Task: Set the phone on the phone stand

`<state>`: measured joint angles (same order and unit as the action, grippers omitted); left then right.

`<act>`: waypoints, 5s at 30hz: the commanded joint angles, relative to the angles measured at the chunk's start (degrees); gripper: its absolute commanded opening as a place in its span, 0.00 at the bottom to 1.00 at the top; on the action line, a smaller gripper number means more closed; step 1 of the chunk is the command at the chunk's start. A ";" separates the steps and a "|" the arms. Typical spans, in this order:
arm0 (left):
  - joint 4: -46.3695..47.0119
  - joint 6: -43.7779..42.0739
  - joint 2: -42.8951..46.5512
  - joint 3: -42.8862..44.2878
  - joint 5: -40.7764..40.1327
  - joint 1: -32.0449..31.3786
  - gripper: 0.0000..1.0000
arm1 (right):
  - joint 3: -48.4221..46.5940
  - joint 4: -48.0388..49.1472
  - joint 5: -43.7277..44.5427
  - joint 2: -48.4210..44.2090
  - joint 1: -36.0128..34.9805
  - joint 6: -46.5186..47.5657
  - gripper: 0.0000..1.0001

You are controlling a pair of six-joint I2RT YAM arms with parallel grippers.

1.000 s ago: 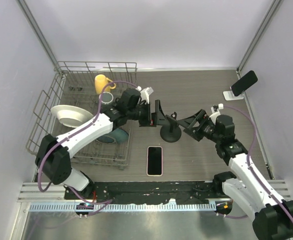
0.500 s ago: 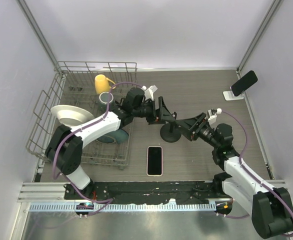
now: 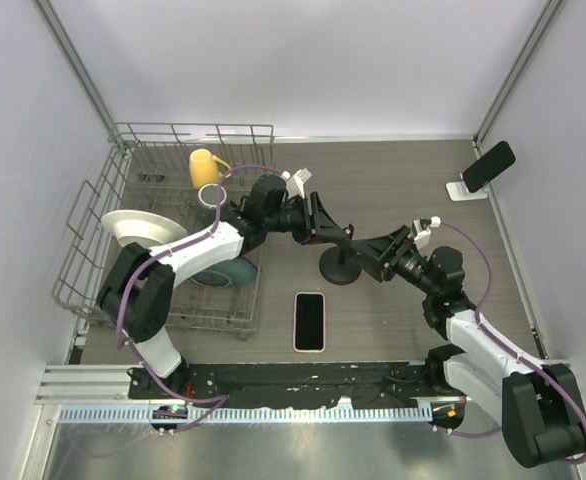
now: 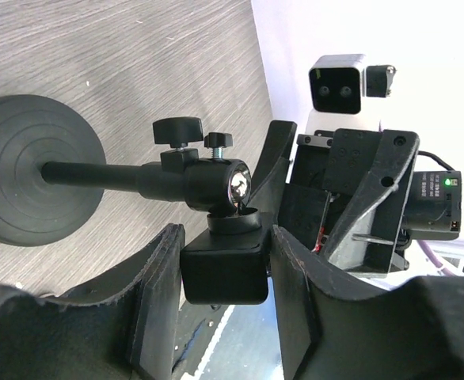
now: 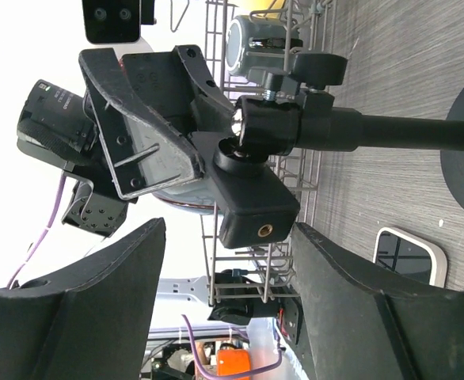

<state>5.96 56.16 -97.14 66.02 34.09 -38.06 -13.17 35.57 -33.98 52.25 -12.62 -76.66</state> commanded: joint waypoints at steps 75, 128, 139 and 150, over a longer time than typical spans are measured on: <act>15.05 4.75 -4.19 -13.20 -12.20 -5.35 0.00 | -12.59 -24.23 6.99 -4.61 4.98 13.56 0.66; 18.30 7.38 -7.36 -14.87 -12.55 -6.50 0.00 | -4.22 4.89 5.41 3.33 2.16 -3.00 0.01; 17.51 6.24 -7.80 -15.22 -13.96 -7.64 0.00 | -10.99 -10.08 4.27 2.51 3.57 5.20 0.01; 16.54 5.80 -9.20 -15.22 -14.66 -8.08 0.00 | -12.23 -13.95 4.45 0.58 4.18 6.62 0.01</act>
<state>37.85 70.11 -101.14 54.13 20.36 -43.57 -22.59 17.34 -28.23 54.85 -8.23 -72.88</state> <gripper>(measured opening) 0.452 0.498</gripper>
